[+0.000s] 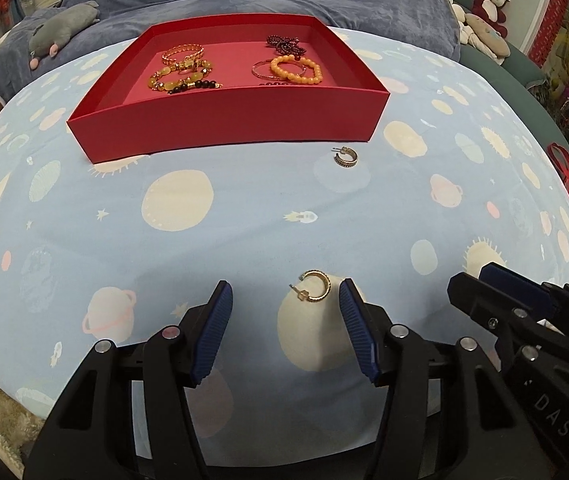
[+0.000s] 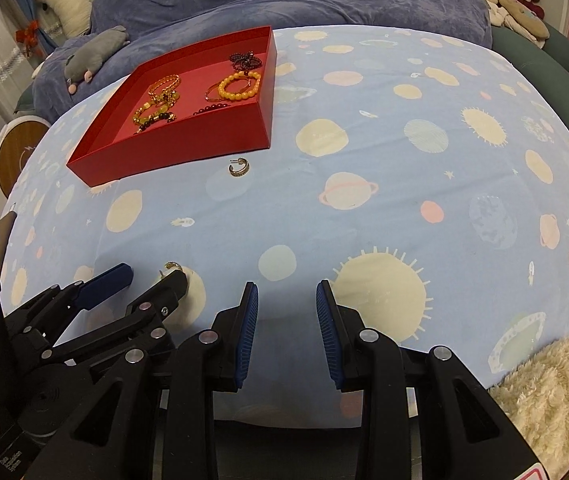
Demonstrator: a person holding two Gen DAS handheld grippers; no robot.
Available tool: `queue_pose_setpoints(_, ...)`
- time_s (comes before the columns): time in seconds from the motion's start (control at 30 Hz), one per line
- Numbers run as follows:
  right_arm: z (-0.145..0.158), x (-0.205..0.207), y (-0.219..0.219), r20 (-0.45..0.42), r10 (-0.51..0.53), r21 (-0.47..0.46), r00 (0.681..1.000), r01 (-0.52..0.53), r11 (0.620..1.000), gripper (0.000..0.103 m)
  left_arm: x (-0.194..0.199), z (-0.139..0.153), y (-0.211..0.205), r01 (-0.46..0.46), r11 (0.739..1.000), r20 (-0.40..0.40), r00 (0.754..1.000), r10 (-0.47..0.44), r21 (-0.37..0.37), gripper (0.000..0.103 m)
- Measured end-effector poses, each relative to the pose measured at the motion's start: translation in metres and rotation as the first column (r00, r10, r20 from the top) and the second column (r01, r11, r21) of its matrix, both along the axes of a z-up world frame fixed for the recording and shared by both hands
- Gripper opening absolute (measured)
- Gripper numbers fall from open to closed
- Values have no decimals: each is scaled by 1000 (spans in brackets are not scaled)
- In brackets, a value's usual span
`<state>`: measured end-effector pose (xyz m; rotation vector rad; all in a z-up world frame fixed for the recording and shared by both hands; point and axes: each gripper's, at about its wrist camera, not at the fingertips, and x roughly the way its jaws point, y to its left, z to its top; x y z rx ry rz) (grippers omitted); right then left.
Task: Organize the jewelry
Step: 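Grasp one gold hoop earring with the left tool, then grasp the other gold hoop earring with the right tool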
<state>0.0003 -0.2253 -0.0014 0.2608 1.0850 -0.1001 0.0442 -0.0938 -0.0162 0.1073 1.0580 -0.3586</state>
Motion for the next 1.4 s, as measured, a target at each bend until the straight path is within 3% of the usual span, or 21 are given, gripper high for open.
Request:
queue_pose_setpoints(0.1,-3,1,-1,-7,-2,7,1000,2,1000,31,0,-1,-4,7,1000,18,1000,-7,14,46)
queue_pose_setpoints(0.33,-6,2,0,-16,-3,12,1000,3,1000,31,-4,-1,-8,47,998,52,997,-49,44,21)
queue_pose_setpoints(0.53,-6,3,3,-16,10,11,1000,-10,1000,31,-6,0,-3,51,998,48,997,-52,29,20)
queue_pose_setpoints(0.7,-6,11,7,-10,23,35,1000,-22,999,31,-1,4,12,2,1000,45,999,-3,16,20)
queue_pose_setpoints(1.0,-3,66,17,26,56,37,998,-57,998,31,19,8,49,-113,993,36,993,112,21,21)
queue_pose_setpoints(1.4,-13,117,23,19,67,2,998,-67,998,31,36,5,67,-153,988,25,988,152,11,21)
